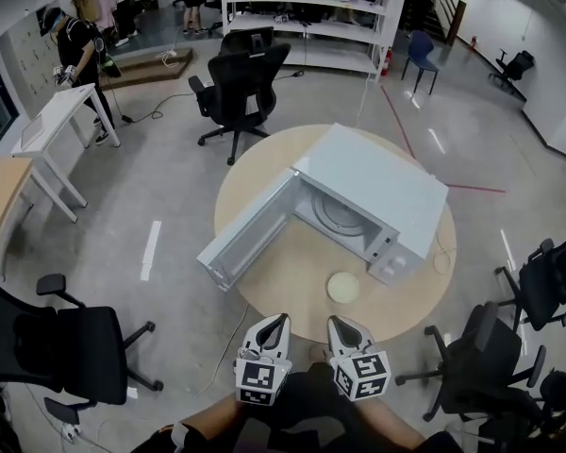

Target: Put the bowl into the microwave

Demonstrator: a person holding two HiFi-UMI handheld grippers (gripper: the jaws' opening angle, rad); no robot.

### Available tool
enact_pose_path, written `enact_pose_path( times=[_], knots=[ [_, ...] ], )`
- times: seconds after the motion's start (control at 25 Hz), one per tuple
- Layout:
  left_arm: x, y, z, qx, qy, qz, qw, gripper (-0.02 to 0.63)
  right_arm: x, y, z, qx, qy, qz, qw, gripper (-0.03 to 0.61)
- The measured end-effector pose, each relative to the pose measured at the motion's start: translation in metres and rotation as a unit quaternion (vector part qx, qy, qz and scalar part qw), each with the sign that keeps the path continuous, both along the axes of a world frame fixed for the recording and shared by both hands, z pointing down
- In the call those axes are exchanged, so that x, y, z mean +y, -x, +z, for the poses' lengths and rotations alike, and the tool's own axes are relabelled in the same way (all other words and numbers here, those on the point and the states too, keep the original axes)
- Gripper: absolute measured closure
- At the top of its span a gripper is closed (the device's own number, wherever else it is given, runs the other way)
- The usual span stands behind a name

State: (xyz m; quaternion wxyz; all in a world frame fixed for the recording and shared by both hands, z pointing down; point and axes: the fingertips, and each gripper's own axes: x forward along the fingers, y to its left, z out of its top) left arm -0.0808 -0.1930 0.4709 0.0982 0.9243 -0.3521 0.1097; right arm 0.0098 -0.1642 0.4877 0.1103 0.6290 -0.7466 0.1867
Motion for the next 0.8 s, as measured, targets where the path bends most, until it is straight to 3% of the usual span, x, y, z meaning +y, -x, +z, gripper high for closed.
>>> enact_pose_path(
  times=[0.8],
  knots=[
    [-0.051, -0.083, 0.007, -0.028, 0.007, -0.017, 0.9994, 0.568, -0.051, -0.093, 0.022, -0.027, 0.022, -0.002, 0.999, 0.563]
  ],
)
